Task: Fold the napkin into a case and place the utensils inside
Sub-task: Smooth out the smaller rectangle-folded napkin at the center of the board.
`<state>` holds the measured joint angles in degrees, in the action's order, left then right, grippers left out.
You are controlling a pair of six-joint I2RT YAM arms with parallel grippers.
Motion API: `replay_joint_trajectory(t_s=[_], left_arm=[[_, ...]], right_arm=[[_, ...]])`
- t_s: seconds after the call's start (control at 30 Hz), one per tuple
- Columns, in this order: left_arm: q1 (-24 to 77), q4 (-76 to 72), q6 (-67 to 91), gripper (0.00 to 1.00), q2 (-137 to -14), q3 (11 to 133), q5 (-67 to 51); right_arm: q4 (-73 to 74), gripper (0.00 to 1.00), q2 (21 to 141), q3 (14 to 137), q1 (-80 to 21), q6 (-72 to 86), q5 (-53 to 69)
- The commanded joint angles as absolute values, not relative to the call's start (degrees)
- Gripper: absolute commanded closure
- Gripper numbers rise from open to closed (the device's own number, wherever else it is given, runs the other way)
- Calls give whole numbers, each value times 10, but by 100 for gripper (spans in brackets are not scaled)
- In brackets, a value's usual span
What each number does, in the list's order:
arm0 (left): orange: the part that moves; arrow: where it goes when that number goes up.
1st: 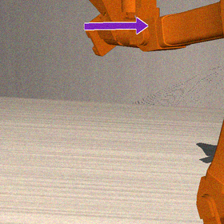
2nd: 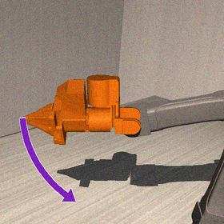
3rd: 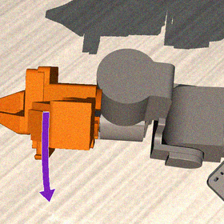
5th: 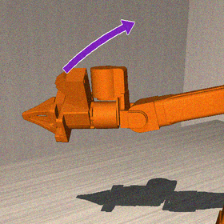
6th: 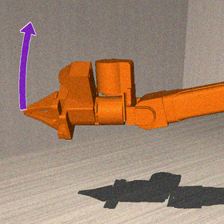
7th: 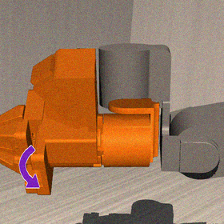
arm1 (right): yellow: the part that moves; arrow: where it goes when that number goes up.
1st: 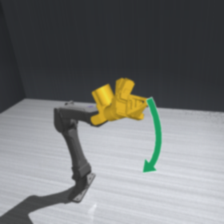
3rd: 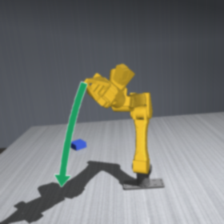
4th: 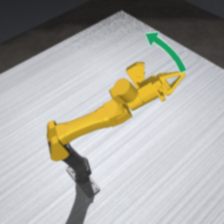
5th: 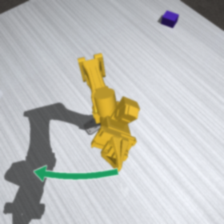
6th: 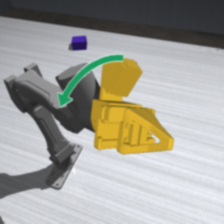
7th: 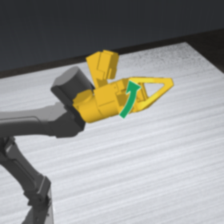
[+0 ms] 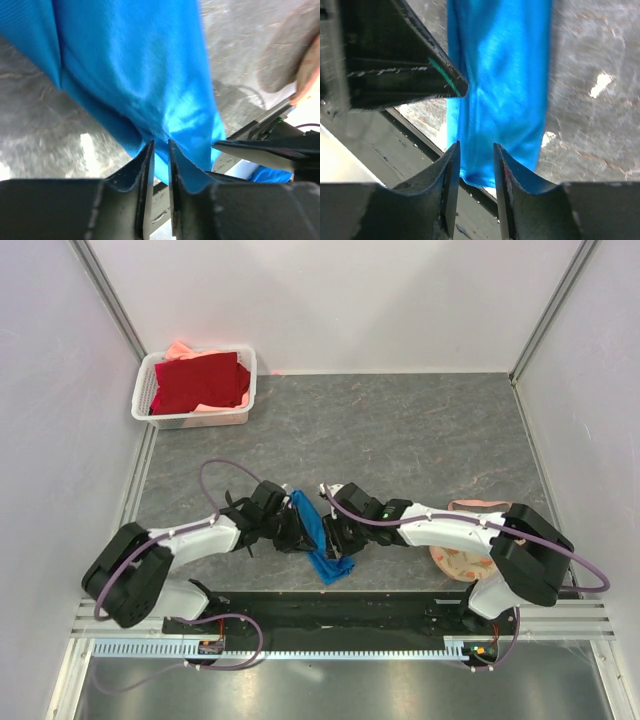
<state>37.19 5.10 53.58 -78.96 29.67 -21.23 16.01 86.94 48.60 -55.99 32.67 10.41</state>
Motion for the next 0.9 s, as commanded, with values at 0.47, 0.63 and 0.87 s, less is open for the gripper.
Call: replay_joint_trajectory(t_s=[0.47, 0.63, 0.87], left_arm=[[355, 79, 613, 89, -709, 244, -187], [355, 45, 621, 90, -736, 229, -203], [360, 21, 628, 91, -759, 226, -210]], right_arm=[[247, 47, 954, 584, -600, 237, 54], [261, 47, 969, 593, -613, 236, 22], [292, 51, 993, 620, -633, 231, -51]])
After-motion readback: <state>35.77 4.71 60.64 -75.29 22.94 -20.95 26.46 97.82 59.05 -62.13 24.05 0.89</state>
